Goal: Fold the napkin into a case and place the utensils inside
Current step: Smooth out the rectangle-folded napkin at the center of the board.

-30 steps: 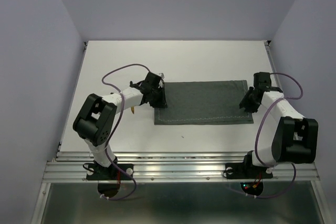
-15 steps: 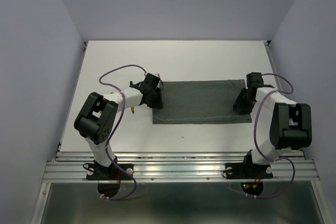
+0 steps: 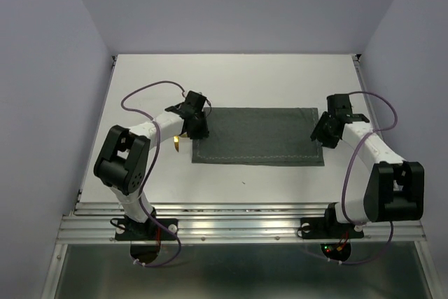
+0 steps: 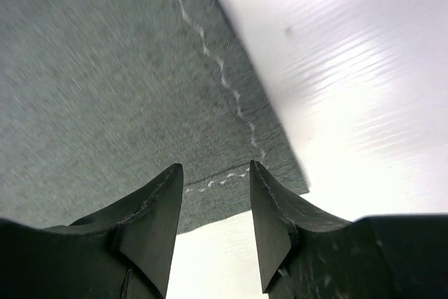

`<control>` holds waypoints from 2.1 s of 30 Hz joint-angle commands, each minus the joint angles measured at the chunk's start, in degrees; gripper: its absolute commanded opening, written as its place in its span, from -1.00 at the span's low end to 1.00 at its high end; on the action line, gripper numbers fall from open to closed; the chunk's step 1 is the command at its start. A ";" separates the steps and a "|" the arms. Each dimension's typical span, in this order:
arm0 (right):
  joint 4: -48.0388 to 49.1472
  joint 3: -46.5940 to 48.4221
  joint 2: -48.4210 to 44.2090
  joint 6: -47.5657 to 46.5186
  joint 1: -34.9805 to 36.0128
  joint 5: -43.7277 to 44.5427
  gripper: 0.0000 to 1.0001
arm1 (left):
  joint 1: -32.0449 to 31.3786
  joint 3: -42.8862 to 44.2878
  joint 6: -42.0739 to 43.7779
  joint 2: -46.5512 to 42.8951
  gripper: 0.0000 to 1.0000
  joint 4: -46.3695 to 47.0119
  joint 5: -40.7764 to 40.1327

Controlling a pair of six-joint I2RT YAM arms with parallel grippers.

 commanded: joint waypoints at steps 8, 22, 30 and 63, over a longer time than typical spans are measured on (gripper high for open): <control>3.34 14.99 11.86 0.30 -0.05 6.35 -0.09 | 0.17 21.68 1.79 8.09 -0.21 -1.76 3.09; 6.77 28.01 28.65 3.55 -0.05 -6.40 -0.43 | 4.83 33.39 5.39 20.67 -0.31 -4.48 4.58; 5.98 30.38 35.70 2.50 -0.05 1.43 -0.54 | 6.50 32.60 7.41 23.05 -0.34 -4.13 4.58; 2.47 17.04 9.88 1.44 -0.05 10.04 -0.24 | 6.68 19.60 8.65 4.87 -0.35 -5.71 -1.74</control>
